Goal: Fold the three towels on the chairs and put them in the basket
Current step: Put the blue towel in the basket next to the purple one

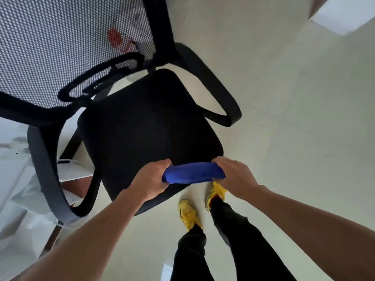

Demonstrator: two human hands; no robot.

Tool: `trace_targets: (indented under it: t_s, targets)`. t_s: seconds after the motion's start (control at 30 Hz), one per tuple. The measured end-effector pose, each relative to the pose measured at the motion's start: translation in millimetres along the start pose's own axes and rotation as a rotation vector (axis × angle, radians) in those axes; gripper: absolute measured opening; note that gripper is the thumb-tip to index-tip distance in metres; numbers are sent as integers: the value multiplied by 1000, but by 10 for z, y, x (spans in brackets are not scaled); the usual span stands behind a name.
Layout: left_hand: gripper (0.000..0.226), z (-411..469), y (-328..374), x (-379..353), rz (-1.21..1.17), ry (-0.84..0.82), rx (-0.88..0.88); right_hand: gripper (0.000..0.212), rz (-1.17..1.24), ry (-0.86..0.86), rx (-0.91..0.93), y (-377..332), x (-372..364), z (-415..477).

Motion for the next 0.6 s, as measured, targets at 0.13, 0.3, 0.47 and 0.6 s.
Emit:
trace_targets:
  t_s: [0.13,0.3,0.47,0.6]
  targets:
    - [15,-57,702,278,67,88,26,41,48,207,-57,488,739,-656]
    - [23,291,1886,702,146,107,-87,42,8,366,-132,1385,1793,-1226]
    - [40,966,3492,1151,234,138,-217,34,17,483,-180,2378,3064,-1472]
    - [81,1410,4679,1397,339,192,-376,34,68,490,-183,2986,3819,-1610]
Point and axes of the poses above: each hand's wrist, its own z-axis towards the middle knuckle, its own x-axis out of the back of the hand, y = z × x, the point moved 8 cm from there along z, towards the middle knuckle, and after that the axes turned 8 degrees about -y, right-handed, at the moved point
